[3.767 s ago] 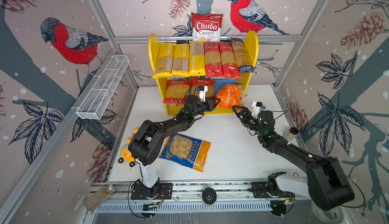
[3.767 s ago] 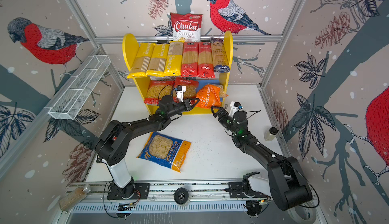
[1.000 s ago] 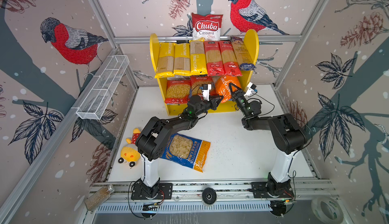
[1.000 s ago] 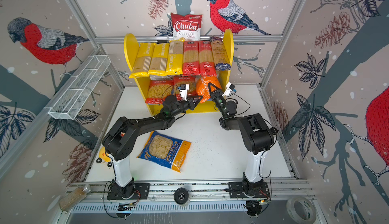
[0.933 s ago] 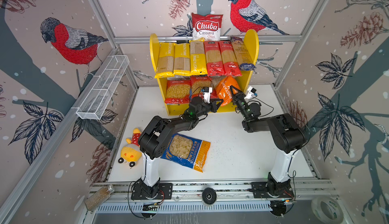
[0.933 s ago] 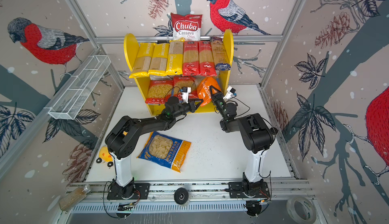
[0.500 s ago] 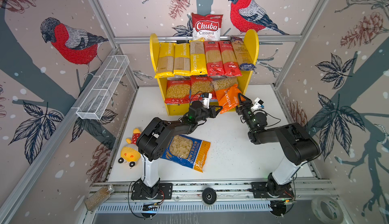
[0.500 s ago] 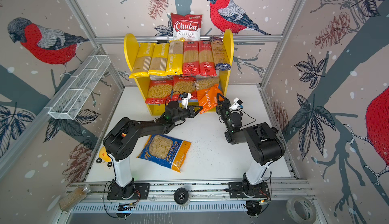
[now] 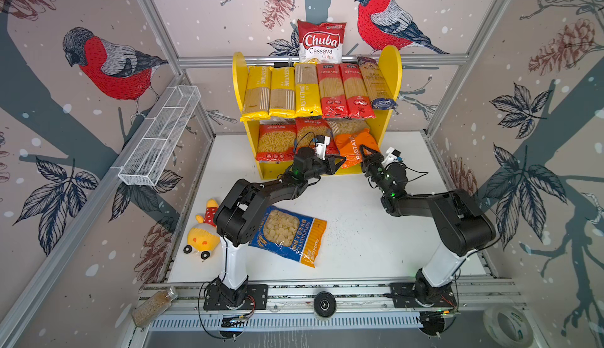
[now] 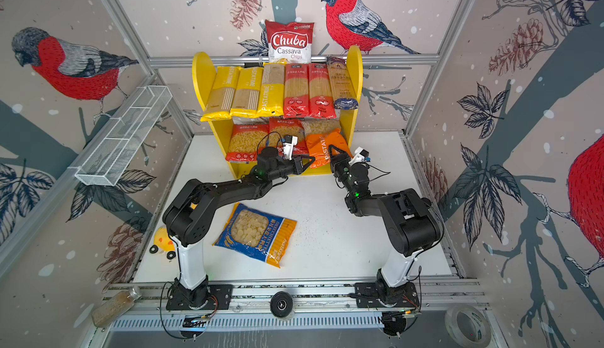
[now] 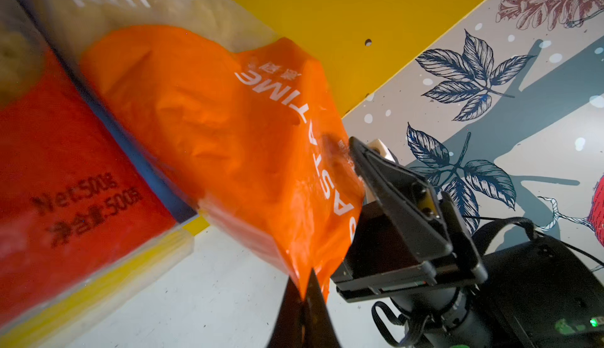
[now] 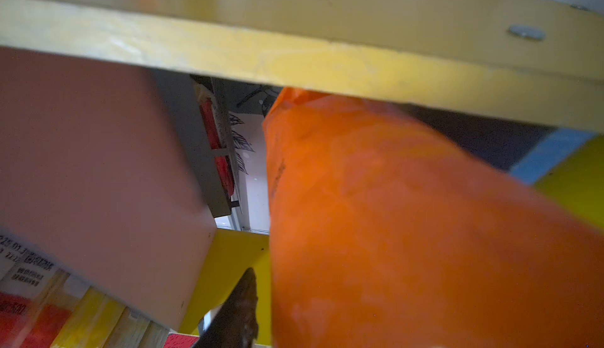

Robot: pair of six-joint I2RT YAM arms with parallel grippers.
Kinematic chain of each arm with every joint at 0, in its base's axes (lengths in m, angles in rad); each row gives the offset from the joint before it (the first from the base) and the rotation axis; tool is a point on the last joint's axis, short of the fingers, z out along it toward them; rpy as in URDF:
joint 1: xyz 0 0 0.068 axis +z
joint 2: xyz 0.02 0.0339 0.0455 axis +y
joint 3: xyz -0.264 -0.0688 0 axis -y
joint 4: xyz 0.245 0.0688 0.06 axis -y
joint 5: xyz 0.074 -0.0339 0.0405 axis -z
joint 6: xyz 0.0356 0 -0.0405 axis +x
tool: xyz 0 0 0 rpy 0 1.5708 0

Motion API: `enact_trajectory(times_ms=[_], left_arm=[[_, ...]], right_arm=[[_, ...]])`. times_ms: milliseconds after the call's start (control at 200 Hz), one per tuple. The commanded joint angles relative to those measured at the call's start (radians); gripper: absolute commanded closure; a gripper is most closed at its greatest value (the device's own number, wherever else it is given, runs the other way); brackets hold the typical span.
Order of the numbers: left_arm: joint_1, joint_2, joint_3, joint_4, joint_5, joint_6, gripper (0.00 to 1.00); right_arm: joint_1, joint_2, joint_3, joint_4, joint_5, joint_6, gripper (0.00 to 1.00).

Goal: Arrange pasta packages on shelves
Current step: Place the pasta bag on the shelf.

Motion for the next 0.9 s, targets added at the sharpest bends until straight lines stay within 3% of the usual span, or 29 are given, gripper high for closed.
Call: enact_trajectory(times_ms=[0,235,390,540,891], left_arm=[[0.003,-0.046,-0.032,0.019,0.019,0.016,0.9],[0.022,-0.198,-0.182,0.011,-0.015,0.021,0.71],[0.038,-0.278,-0.264,-0.056,-0.057,0.066,0.66],[0.068,-0.36,-0.32,-0.084,-0.089,0.088,0.61],[0.106,-0.518,-0.465,-0.063,-0.208,0.121,0.38]], right_arm=[[0.001,0.021,0.041,0.027,0.004,-0.03,0.72],[0.016,0.07,0.098,0.055,0.071,-0.002,0.79],[0.025,0.064,0.079,-0.001,0.106,0.007,0.79],[0.023,0.051,0.077,-0.051,0.093,-0.015,0.64],[0.003,0.027,0.05,-0.065,-0.011,-0.018,0.43]])
